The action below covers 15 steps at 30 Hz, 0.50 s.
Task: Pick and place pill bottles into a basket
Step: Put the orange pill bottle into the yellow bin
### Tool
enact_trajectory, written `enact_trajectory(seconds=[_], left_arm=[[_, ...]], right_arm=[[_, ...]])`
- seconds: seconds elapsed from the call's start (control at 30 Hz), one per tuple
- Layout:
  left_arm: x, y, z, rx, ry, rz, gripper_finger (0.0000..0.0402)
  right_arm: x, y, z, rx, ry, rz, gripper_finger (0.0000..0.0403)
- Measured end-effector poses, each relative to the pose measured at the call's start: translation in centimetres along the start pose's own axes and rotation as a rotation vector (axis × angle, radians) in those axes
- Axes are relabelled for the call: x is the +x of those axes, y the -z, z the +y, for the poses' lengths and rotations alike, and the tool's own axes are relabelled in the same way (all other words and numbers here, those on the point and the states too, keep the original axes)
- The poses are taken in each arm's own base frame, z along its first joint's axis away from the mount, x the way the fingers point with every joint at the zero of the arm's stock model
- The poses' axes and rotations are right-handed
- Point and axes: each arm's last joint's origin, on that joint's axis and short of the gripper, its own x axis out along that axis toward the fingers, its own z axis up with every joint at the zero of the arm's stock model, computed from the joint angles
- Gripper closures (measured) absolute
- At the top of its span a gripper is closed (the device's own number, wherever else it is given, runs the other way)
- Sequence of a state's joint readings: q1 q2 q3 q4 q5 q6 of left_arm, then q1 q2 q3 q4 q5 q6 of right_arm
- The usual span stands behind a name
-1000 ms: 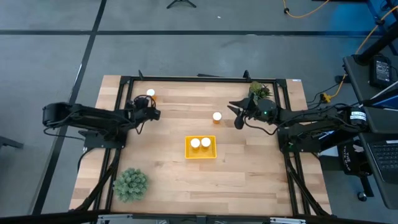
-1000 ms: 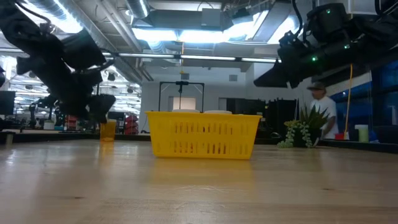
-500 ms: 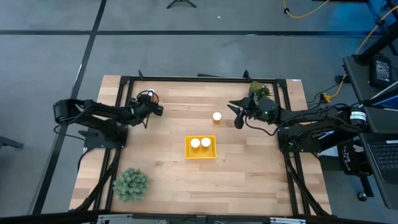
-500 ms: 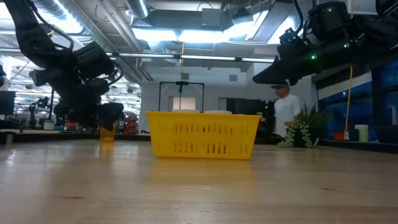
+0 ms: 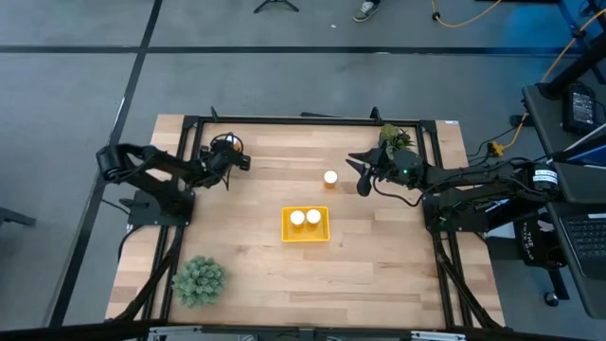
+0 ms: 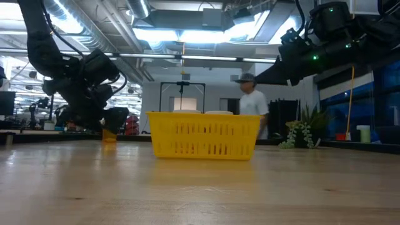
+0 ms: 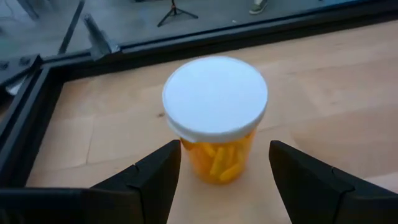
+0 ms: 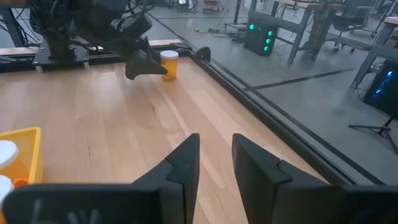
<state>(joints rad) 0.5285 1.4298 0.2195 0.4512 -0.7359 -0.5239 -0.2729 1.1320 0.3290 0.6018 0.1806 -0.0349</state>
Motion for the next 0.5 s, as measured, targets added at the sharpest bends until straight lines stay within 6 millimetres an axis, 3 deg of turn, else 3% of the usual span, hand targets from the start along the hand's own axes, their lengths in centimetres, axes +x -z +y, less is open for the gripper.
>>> enact_trajectory(seconds=[0.5], left_arm=[[1.7,0.2,0.2,-0.005,-0.037,-0.028,0.0162]], right_arm=[[0.0,0.0,0.0,-0.023,0.0,0.001,0.0304]])
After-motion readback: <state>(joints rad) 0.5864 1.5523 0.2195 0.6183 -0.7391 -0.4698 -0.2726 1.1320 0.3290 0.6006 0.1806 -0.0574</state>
